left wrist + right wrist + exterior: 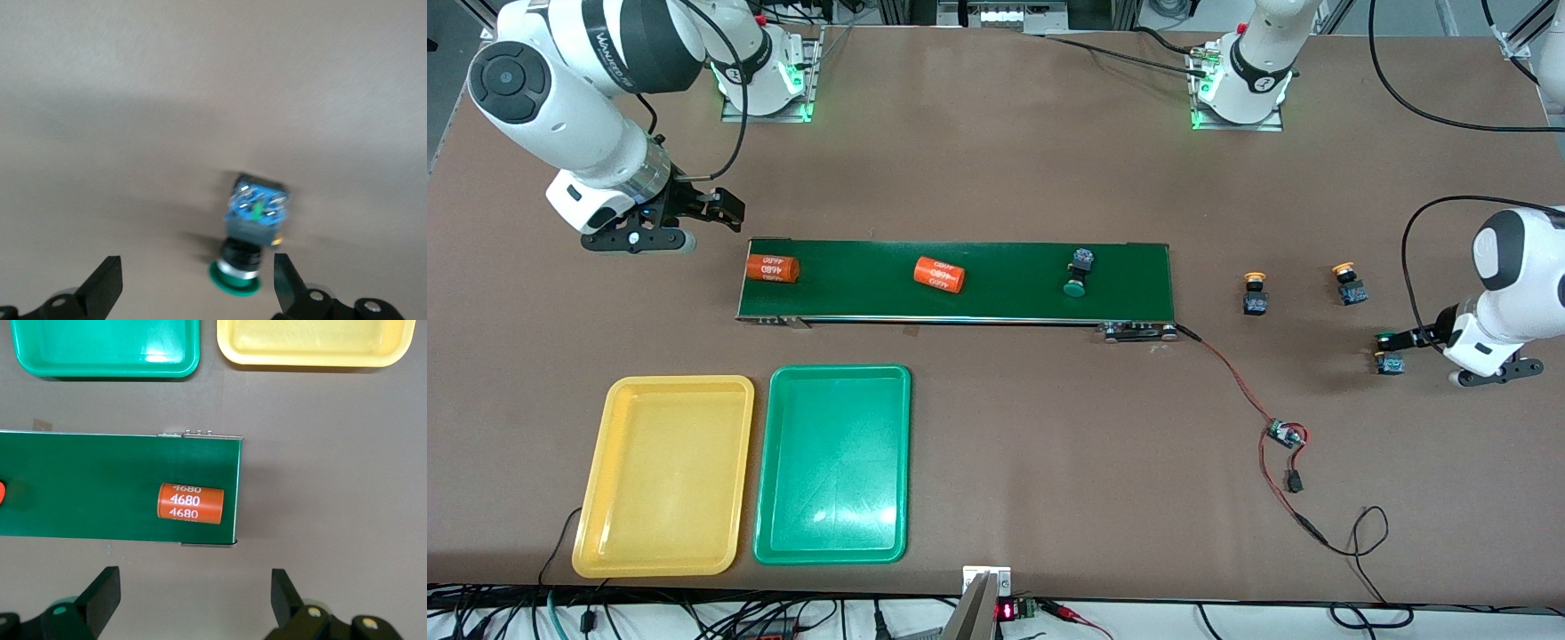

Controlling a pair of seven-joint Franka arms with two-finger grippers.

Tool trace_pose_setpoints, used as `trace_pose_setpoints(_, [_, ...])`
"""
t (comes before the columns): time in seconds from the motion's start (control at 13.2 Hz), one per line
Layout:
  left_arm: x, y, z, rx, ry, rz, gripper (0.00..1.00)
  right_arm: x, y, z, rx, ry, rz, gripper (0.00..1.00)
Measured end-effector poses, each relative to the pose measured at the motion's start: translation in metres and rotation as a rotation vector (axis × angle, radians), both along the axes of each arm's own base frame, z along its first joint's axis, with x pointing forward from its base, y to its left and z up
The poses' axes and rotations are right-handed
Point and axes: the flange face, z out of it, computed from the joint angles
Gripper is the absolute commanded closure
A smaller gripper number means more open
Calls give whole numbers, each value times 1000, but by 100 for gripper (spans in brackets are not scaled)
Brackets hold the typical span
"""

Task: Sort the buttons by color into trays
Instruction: 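Grasp another green-cap button with the left gripper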

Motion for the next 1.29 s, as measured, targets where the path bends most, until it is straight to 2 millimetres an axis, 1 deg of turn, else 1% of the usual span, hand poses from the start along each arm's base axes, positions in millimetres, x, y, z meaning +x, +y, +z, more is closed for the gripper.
trace_pose_setpoints(0.15, [9,-5,9,-12,-21,7,0,1,0,-1,-3,-3,-13,0])
trace_pose_setpoints(0.23, [10,-7,8,-16,-21,-12,0,2,0,-3,-2,-3,-16,0])
trace_pose_setpoints(0.3, [10,-8,4,-25,-13,-41,0,3,0,-5,-2,-2,-17,0])
trace_pose_setpoints(0.53, [6,-9,-22,-64,17,-107,0,3,-1,-6,-3,4,-24,0])
trace_pose_setpoints(0.68, [6,-10,-32,-80,26,-131,0,3,-1,-7,-4,8,-24,0])
trace_pose_setpoints(0.76, [6,-10,-34,-84,28,-141,9,3,-2,-8,-4,10,-23,0])
trace_pose_setpoints(0.84, [6,-10,-36,-88,28,-154,21,3,-2,-9,-5,12,-23,0])
trace_pose_setpoints(1.06, [7,-10,-38,-92,19,-178,65,4,-2,-12,-5,19,-23,0])
trace_pose_setpoints(1.29, [8,-10,-39,-93,17,-180,85,4,-1,-15,-5,24,-23,0])
